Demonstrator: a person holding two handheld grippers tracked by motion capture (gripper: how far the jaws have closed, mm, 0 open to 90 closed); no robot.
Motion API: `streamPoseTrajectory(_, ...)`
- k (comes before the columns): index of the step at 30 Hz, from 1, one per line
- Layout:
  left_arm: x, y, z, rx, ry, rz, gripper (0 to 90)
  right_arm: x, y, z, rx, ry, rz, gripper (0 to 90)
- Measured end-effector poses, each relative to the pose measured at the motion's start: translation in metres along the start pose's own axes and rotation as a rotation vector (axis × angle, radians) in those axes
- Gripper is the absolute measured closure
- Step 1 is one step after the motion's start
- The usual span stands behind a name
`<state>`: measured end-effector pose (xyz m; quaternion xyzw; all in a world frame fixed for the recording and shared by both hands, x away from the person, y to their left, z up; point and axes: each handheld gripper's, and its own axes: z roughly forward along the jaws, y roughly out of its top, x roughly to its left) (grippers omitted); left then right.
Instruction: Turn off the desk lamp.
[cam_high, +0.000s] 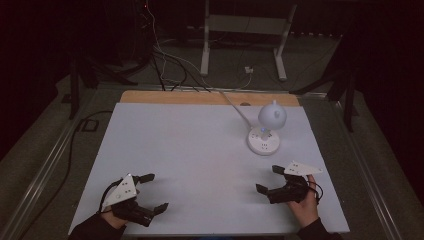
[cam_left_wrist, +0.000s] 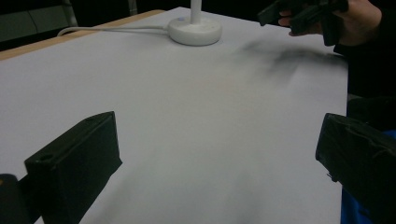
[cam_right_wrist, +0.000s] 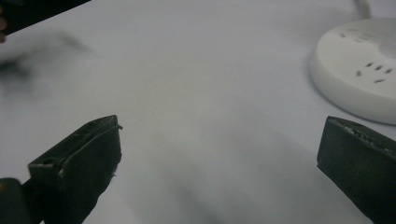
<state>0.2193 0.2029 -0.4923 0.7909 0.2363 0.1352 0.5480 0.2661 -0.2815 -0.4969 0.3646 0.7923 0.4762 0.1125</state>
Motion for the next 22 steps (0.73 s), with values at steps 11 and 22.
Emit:
streamPoseTrajectory(11,0.0,0.0,0.0,0.001,0.0,0.002,0.4,0.004,-0.018,-0.007,0.074,-0.001,-0.12,0.0)
streamPoseTrajectory(22,0.0,0.0,0.001,0.004,0.0,0.0,0.4,0.003,-0.019,-0.003,0.1,0.01,-0.129,0.0)
